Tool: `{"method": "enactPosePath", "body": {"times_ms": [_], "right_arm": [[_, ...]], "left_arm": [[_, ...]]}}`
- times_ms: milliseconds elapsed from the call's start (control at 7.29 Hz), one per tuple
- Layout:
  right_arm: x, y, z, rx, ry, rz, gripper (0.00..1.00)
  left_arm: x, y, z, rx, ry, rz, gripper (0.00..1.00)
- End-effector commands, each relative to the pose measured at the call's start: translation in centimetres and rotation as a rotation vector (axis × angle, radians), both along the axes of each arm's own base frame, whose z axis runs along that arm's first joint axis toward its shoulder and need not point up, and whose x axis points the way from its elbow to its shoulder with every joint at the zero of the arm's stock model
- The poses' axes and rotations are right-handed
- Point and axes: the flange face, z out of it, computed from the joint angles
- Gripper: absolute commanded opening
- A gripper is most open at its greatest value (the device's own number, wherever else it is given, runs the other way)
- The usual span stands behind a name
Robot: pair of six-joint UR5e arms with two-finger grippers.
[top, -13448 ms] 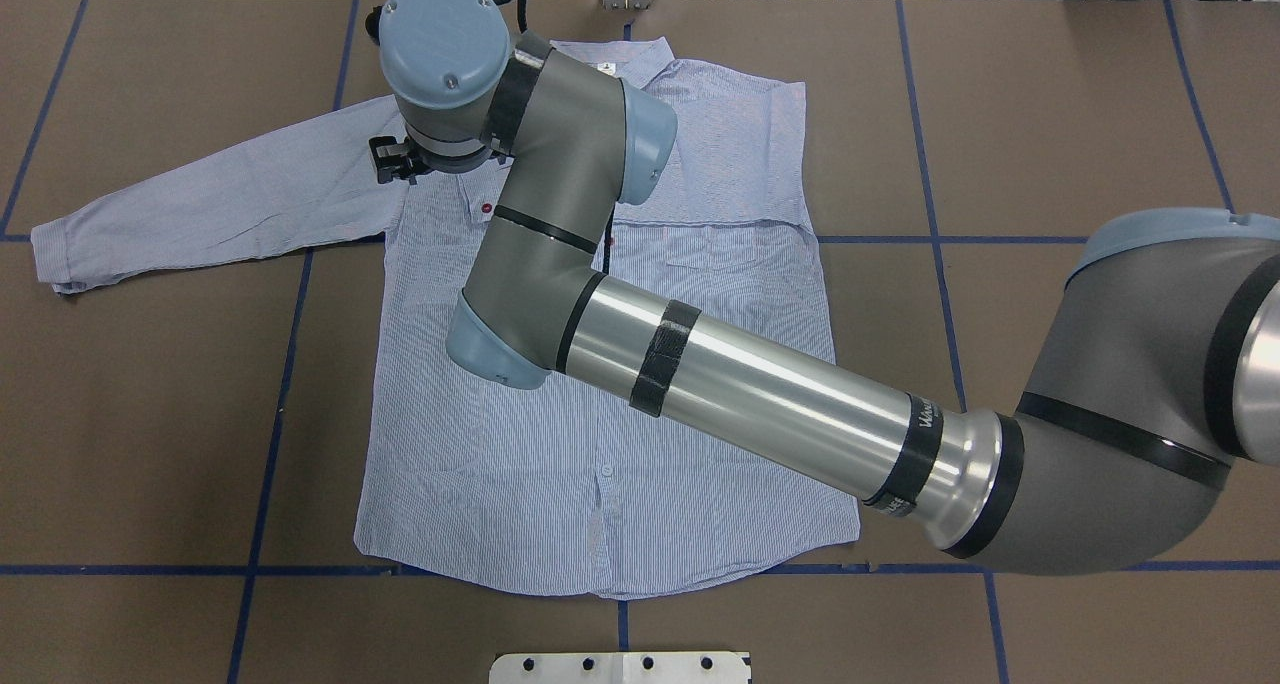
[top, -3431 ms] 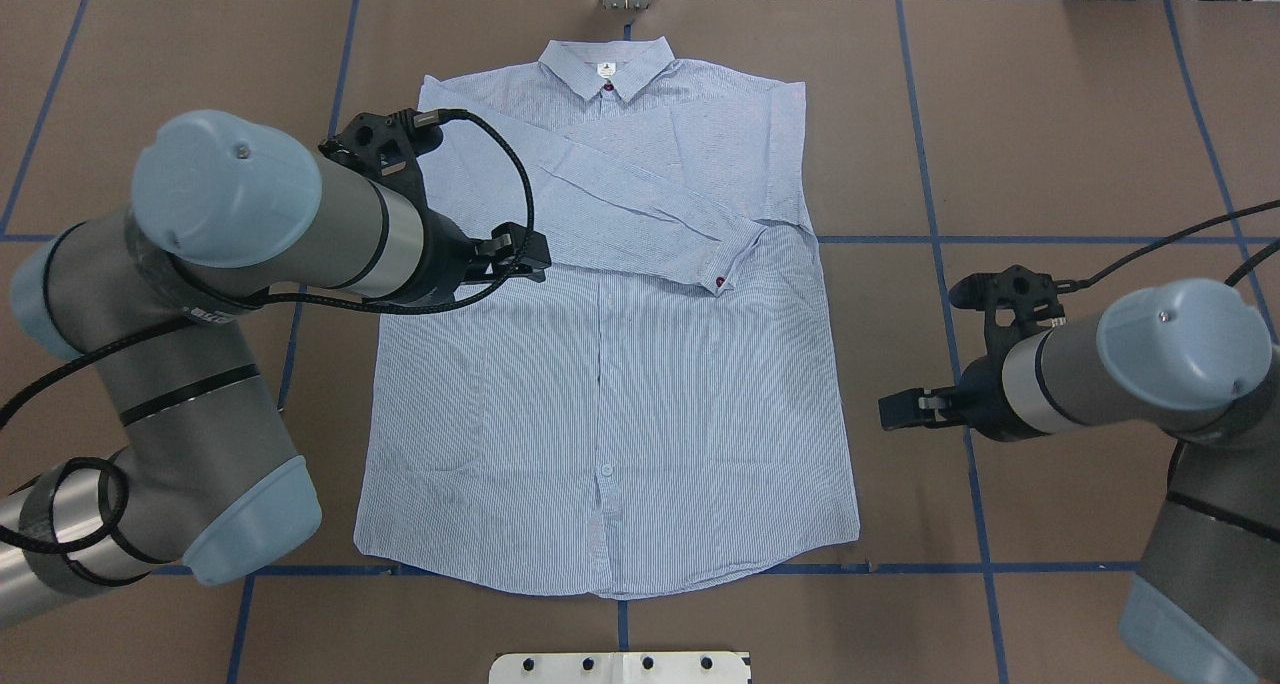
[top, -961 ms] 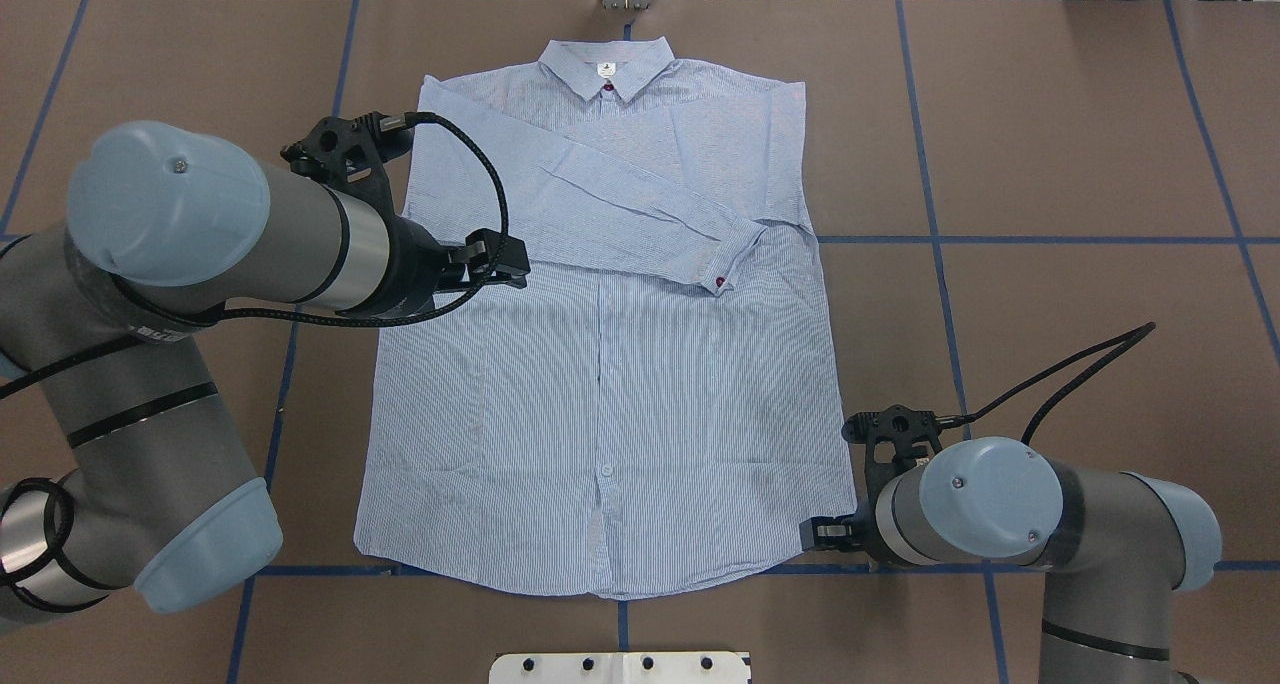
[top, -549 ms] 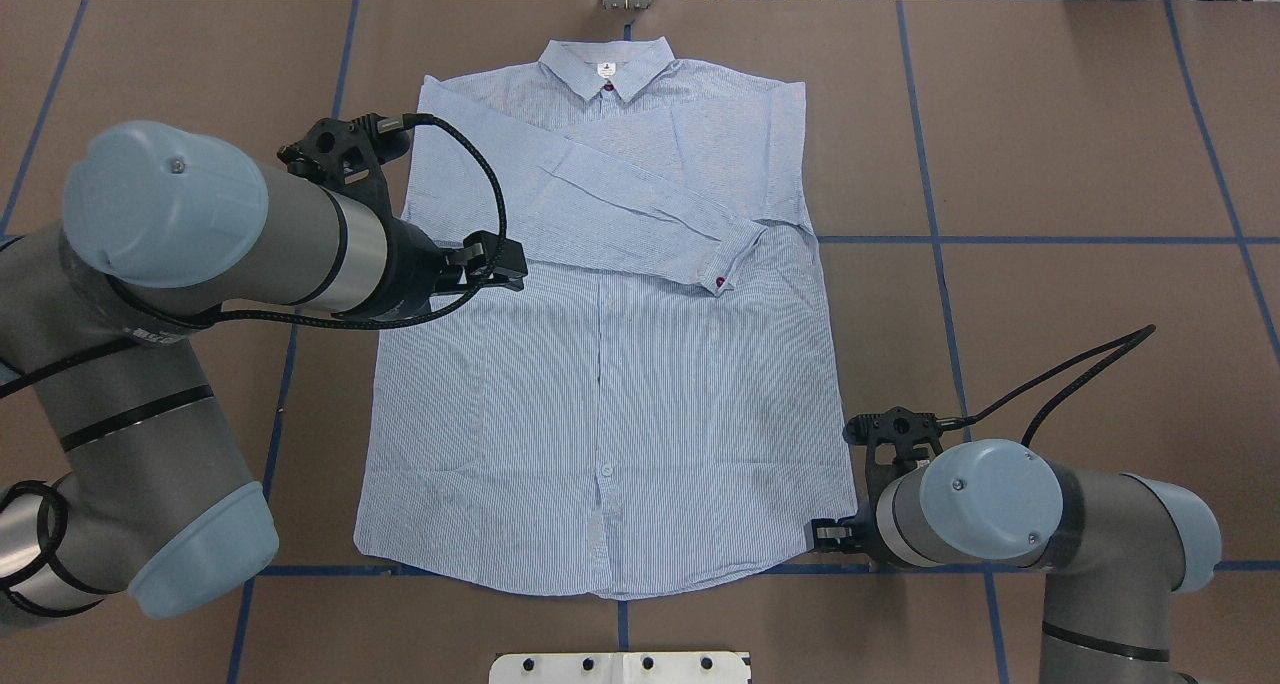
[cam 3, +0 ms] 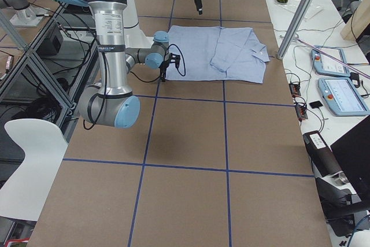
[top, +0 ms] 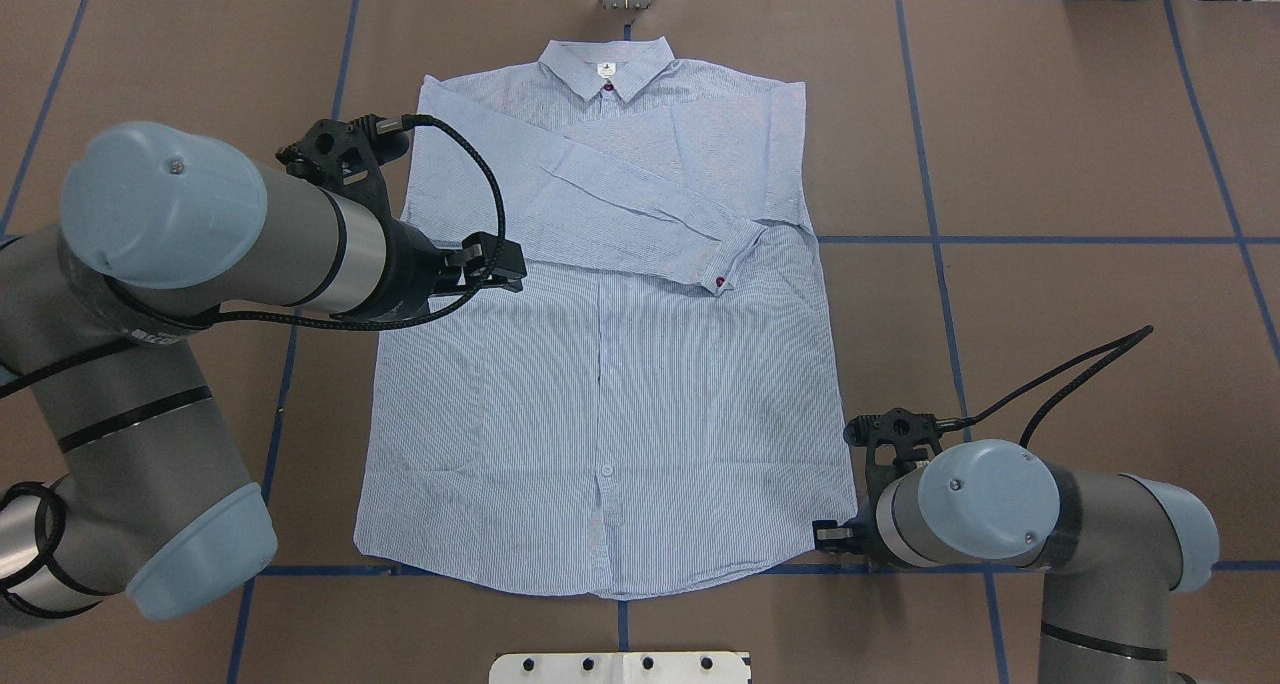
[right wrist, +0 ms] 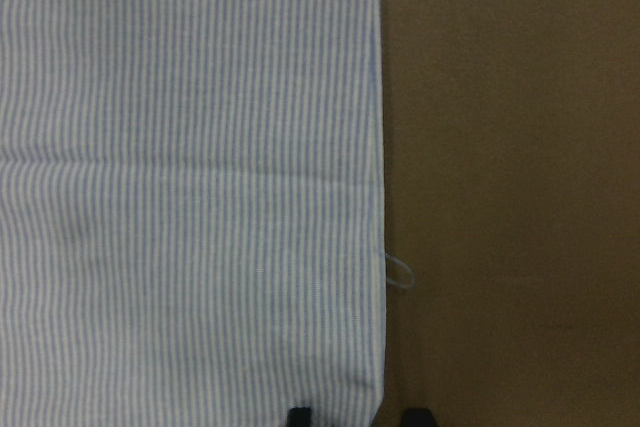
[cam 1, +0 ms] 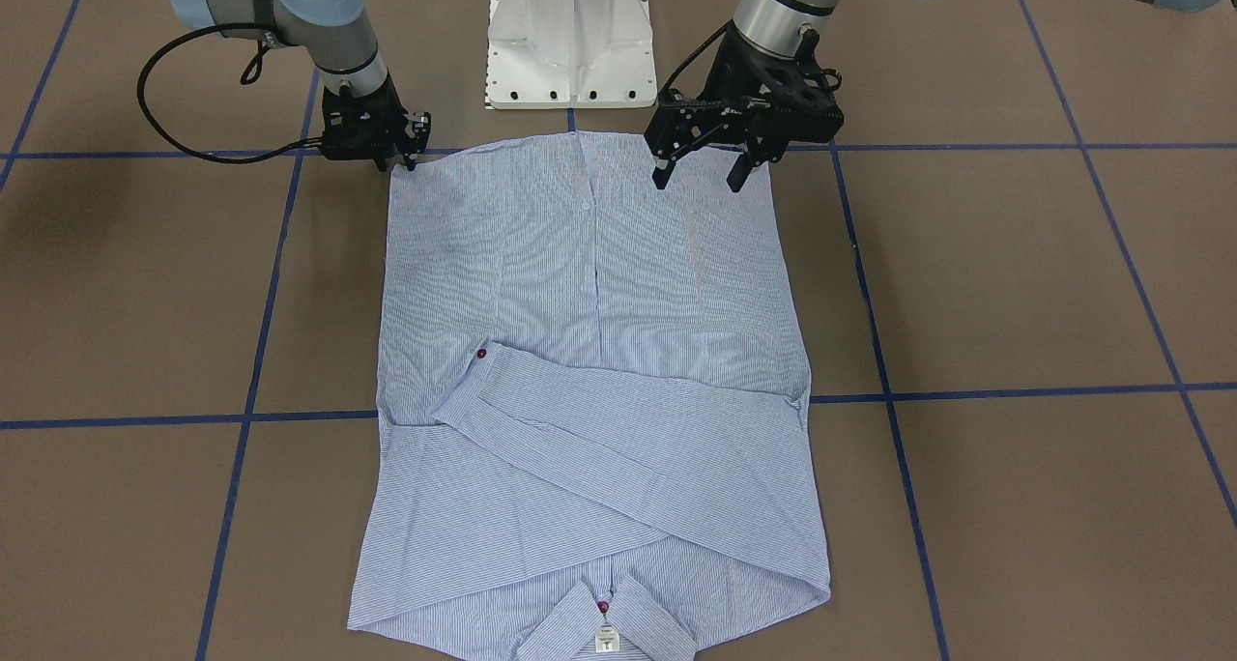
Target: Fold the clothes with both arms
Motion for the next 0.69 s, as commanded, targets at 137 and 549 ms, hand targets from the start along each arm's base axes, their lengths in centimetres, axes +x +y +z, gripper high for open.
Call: {"method": "enactPosePath", "body": {"times_ms": [137,549], "right_arm": [[0.06,0.04,-0.31,0.000,-0.007,-0.001,0.31],[0.34,-0.02,-1.00,0.002,-0.022,-0.001,0.04]], "left_arm": [[-0.01,-0.08,0.06,-0.001,-0.001,-0.001,0.99],[-0.02,-0.18,0.22,-0.002,-0.005,-0.002,0.99]]}}
